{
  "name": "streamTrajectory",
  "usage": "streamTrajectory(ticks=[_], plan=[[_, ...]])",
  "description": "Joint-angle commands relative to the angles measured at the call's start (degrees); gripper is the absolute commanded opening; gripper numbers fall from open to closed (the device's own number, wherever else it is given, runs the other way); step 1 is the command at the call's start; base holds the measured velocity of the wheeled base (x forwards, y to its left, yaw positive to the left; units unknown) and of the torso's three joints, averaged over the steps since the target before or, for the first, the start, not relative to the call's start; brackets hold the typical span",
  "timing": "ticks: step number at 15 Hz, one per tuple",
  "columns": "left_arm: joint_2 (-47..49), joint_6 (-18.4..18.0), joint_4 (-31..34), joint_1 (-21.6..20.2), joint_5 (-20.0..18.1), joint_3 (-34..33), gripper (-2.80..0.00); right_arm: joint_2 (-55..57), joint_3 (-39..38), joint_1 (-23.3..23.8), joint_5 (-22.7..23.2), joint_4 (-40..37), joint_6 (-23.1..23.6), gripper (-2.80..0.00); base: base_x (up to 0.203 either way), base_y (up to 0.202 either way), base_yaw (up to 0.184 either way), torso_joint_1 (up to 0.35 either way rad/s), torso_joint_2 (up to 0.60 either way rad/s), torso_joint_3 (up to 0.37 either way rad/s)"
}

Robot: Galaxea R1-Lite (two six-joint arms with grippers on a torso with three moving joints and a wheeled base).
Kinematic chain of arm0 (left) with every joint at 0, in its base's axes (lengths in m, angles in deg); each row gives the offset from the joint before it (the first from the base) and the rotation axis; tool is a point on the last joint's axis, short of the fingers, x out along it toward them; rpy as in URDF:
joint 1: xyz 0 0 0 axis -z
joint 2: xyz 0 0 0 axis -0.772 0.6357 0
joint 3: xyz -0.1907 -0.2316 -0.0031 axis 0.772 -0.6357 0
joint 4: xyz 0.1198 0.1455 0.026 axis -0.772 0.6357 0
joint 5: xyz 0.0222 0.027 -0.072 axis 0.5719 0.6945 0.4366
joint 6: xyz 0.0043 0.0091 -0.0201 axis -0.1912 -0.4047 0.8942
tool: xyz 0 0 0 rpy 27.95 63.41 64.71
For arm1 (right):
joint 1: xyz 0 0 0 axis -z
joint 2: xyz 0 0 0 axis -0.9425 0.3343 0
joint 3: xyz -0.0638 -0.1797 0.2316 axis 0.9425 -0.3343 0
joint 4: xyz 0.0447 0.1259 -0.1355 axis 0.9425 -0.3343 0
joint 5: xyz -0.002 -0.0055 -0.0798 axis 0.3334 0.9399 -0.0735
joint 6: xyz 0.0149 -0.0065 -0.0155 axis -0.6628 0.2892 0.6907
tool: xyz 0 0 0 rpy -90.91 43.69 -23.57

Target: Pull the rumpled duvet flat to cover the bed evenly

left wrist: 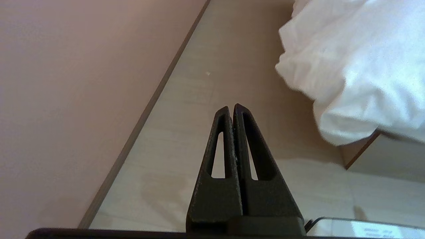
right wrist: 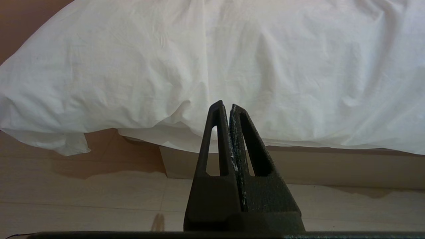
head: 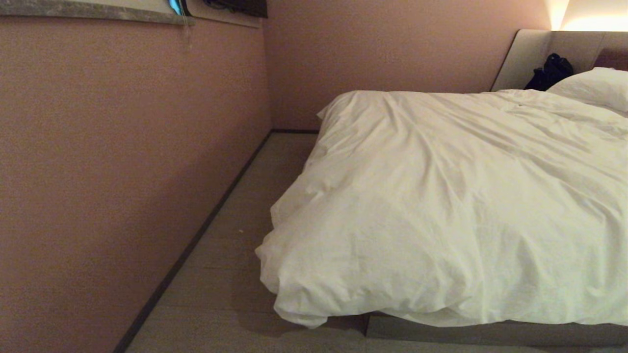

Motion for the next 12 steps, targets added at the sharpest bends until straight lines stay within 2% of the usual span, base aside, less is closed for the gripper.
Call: streamTrajectory(ticks=[1,7,12], plan=[[-0.02,-0.26,0.00,-0.02,0.16,-1.62,-2.80,-0.02,0.00,0.00,-0.02,0.02,0.01,-2.80,0.000,0.000,0.000,0.000,0.00,0.000],[-0.02,-0.42,0.00,-0.02,-0.05,-2.36,-2.80,-0.02,0.00,0.00,-0.02,0.02,0.01,-2.80,0.000,0.000,0.000,0.000,0.00,0.000],[-0.02,-4.48,-0.39,-0.02,-2.18,-2.53,-2.80,-0.02,0.00,0.00,-0.02,0.02,0.01,-2.80,0.000,0.000,0.000,0.000,0.00,0.000]])
